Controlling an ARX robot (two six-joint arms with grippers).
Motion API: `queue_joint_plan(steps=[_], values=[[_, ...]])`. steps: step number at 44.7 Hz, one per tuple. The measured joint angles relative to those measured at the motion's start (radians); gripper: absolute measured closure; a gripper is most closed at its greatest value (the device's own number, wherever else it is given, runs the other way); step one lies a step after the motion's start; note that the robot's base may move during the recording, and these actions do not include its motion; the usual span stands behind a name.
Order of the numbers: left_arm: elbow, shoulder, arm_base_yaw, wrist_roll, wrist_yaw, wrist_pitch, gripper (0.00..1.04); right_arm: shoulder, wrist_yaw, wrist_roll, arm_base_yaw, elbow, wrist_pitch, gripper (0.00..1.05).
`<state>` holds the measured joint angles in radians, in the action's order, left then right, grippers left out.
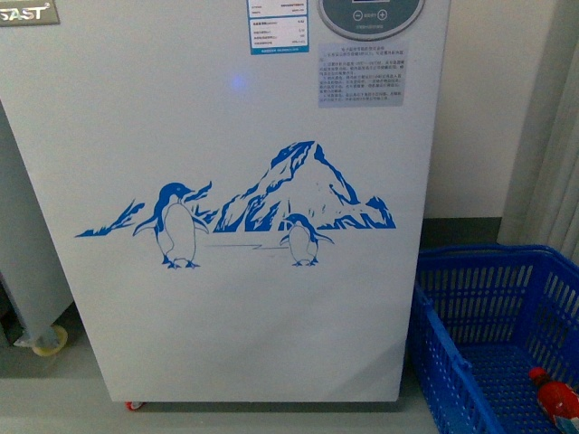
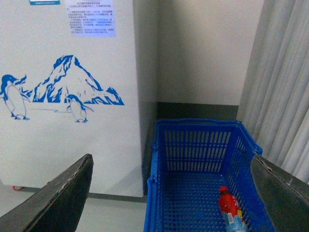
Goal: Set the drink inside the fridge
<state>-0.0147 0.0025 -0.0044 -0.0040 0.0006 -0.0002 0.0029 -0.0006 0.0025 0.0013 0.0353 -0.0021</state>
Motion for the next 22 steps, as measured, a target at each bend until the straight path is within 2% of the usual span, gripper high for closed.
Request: queue_joint_plan(steps=[22], values=[[0.000, 0.000, 0.000, 0.000, -0.001, 0.000, 0.08, 0.000, 0.000, 0.000, 0.000, 0.000, 0.000, 0.07]])
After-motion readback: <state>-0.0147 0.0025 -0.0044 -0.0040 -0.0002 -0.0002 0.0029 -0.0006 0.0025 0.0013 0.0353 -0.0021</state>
